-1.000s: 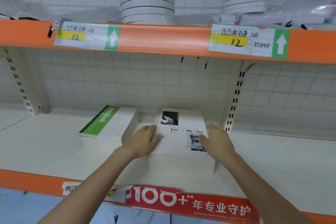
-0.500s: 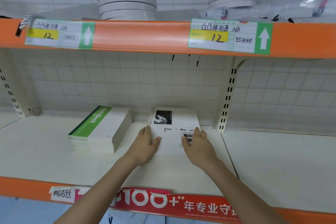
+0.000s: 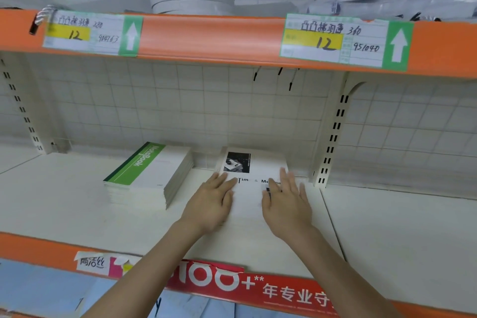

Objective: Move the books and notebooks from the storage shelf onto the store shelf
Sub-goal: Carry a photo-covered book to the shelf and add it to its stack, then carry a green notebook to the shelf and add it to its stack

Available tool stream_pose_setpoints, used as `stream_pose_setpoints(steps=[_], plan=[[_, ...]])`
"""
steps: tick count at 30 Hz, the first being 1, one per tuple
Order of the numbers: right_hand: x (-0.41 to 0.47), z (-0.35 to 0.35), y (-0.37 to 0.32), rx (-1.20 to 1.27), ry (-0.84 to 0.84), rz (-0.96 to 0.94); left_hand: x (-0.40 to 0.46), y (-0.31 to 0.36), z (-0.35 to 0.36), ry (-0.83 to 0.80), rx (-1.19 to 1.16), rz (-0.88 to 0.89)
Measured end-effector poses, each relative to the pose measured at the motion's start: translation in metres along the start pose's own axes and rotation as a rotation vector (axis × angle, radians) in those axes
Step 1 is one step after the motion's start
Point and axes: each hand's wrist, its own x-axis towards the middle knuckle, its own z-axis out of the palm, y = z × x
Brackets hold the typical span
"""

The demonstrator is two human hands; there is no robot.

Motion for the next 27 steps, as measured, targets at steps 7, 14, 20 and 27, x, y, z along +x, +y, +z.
stream_pose_setpoints(steps=[7, 14, 20, 27], plan=[[-0.001, 0.000, -0.001, 0.049, -0.003, -0.095, 0.001, -0.004, 0.004, 0.025, -0.021, 0.024], [0.004, -0.019, -0.017, 0.003, -0.115, -0.121, -0.005, -0.004, -0.012, -0.002, 0.123, 0.086], [0.003, -0.009, -0.065, 0.002, -0.134, -0.232, -0.032, -0.036, -0.047, 0.078, 0.381, -0.009], [0.006, 0.001, -0.170, 0.092, -0.118, -0.415, -0.080, -0.116, -0.113, 0.104, 0.426, -0.229]])
